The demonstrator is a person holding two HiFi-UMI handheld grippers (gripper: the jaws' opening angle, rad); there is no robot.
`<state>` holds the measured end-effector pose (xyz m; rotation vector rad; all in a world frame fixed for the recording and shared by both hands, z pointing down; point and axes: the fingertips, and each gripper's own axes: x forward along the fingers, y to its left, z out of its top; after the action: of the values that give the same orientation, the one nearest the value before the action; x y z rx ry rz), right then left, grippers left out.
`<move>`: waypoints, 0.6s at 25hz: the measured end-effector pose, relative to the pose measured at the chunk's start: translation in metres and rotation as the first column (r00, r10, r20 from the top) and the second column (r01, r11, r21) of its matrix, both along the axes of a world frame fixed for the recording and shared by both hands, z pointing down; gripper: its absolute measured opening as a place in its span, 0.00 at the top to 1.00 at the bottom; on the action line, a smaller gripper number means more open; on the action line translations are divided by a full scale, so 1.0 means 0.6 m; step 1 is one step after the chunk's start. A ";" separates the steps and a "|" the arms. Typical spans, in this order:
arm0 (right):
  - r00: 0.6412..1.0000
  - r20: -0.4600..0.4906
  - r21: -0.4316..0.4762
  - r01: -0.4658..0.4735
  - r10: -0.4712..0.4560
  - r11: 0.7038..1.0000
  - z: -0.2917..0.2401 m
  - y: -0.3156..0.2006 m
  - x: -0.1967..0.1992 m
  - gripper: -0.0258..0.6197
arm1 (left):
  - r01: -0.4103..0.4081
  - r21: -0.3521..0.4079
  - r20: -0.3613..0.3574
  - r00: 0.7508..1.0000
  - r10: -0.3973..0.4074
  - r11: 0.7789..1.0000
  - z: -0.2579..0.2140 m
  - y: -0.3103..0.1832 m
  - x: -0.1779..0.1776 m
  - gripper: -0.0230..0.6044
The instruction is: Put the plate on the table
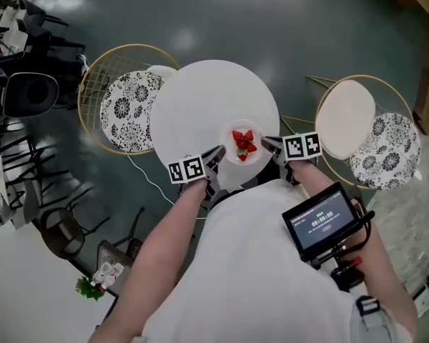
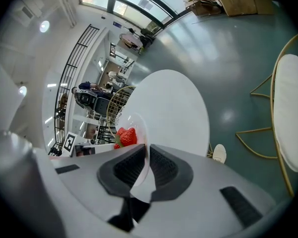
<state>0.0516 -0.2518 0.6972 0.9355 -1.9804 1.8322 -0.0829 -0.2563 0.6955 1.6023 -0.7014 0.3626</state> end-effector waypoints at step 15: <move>0.999 -0.040 0.001 0.005 -0.004 1.000 0.077 -0.104 0.045 0.91 | 0.017 -0.017 0.065 0.998 -0.016 1.000 0.070 -0.100 0.046 0.94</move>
<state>0.0786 -0.3142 0.7436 0.9594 -1.9584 1.7963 -0.0555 -0.3165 0.7374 1.5731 -0.7588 0.4091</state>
